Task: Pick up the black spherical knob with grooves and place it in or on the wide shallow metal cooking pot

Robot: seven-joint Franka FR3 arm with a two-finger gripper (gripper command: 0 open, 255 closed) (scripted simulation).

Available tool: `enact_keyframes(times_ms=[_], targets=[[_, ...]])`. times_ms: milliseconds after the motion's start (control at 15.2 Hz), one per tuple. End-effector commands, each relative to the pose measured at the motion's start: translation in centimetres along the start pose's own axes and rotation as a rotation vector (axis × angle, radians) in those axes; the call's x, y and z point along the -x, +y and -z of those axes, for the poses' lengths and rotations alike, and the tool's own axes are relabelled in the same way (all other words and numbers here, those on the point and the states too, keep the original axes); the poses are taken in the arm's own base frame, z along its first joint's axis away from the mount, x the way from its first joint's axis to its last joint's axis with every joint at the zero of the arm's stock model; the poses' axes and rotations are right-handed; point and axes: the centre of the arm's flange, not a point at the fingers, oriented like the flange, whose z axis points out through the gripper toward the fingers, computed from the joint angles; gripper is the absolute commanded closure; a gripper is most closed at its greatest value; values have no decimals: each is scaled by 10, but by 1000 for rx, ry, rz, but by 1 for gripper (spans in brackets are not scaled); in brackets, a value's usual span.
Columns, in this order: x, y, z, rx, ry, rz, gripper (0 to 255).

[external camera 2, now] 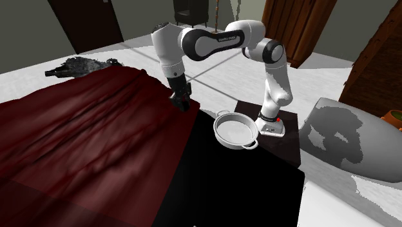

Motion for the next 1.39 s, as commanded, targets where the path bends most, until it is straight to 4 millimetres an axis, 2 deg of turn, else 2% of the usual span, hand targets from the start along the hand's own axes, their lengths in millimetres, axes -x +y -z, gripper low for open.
enact_keyframes(times_ms=[0,1122,1320], targets=[[24,10,-6,0,1,-2,255],[234,81,-45,0,1,-2,255],[231,80,-61,0,1,-2,255]])
